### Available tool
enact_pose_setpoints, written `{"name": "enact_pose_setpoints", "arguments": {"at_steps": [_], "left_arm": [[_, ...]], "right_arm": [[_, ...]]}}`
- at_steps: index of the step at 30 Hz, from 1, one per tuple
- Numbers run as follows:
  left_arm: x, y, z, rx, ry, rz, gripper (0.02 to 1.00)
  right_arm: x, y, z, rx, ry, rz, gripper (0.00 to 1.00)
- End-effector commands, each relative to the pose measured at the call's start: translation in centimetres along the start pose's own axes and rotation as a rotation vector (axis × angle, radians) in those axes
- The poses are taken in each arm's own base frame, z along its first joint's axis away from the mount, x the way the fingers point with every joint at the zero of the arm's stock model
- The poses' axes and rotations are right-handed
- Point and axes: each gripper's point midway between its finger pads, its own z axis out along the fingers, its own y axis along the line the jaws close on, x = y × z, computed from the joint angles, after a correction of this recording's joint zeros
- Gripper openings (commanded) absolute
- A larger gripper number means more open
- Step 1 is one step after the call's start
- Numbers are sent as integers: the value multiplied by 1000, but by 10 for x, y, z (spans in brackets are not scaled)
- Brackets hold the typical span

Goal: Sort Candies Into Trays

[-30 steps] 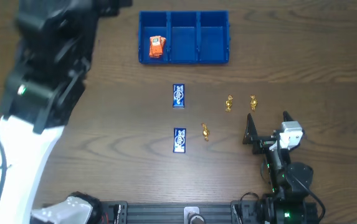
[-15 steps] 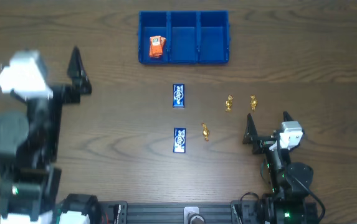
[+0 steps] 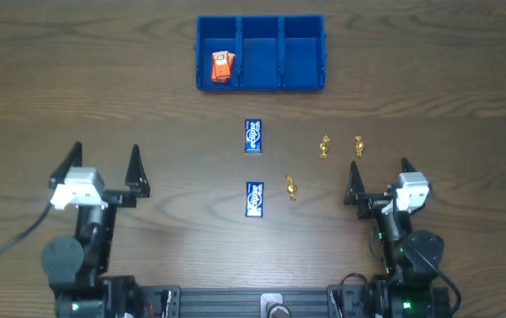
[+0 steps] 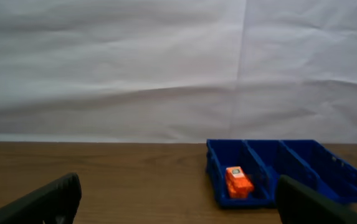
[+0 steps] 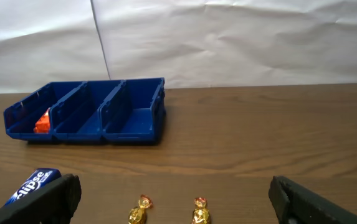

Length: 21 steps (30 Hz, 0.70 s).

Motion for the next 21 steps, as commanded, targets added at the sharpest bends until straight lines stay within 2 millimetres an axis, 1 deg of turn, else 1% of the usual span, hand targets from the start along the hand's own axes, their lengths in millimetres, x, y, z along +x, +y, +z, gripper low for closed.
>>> {"name": "enact_pose_setpoints", "arguments": {"at_steps": [1,3,5,9,10,11,12,21], "left_arm": [[19,-5,-11,33,-50,6,998],[35,-7,-9,49,-18,3,996],[60,-8,-9,57,56,-9,998],[98,-13,-14,76,214,-7,998],[105,-13,-16,77,243,-11,996],[109,-13,-17,76,260,-13,998],[107,-13,-16,77,249,-12,998],[108,-16,-16,88,254,-12,998]], "right_arm": [[0,1,0,-5,2,2,998],[0,1,0,-5,2,2,998],[0,1,0,-5,2,2,998],[0,1,0,-5,2,2,998],[0,1,0,-5,2,2,998],[0,1,0,-5,2,2,998],[0,1,0,-5,2,2,998],[0,1,0,-5,2,2,998]]}}
